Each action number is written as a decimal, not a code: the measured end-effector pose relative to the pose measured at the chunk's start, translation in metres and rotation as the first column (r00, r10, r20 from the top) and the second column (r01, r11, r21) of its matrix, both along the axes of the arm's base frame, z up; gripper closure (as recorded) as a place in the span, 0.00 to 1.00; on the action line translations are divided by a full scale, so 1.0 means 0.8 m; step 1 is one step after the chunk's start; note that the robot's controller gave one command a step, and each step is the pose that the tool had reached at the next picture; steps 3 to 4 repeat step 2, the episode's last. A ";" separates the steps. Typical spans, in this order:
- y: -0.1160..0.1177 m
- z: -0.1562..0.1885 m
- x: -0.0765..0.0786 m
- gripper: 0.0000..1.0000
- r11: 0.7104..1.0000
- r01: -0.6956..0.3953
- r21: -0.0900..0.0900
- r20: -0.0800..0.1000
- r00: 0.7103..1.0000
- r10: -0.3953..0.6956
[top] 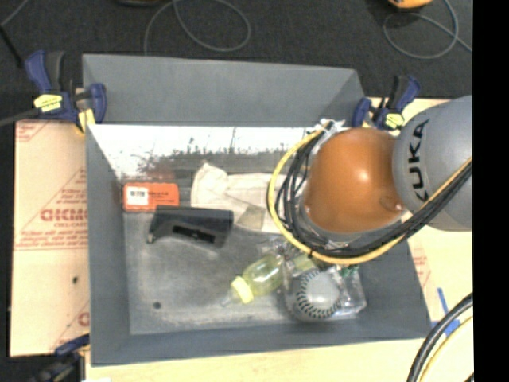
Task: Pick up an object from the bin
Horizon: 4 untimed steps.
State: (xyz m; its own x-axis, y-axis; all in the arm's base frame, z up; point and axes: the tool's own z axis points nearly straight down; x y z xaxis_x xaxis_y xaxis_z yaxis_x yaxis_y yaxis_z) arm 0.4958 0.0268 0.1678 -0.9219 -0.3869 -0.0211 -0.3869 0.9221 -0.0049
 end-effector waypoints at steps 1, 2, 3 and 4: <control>-0.006 0.051 -0.005 1.00 1.000 -0.003 0.000 -0.016 1.000 0.003; 0.021 0.214 0.005 1.00 1.000 -0.014 0.000 0.003 1.000 0.014; 0.021 0.214 0.005 1.00 1.000 -0.014 0.000 0.003 1.000 0.014; 0.021 0.214 0.005 1.00 1.000 -0.014 0.000 0.003 1.000 0.014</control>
Offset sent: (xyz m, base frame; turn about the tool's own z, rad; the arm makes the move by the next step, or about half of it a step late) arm 0.0033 0.0172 0.1703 -0.0195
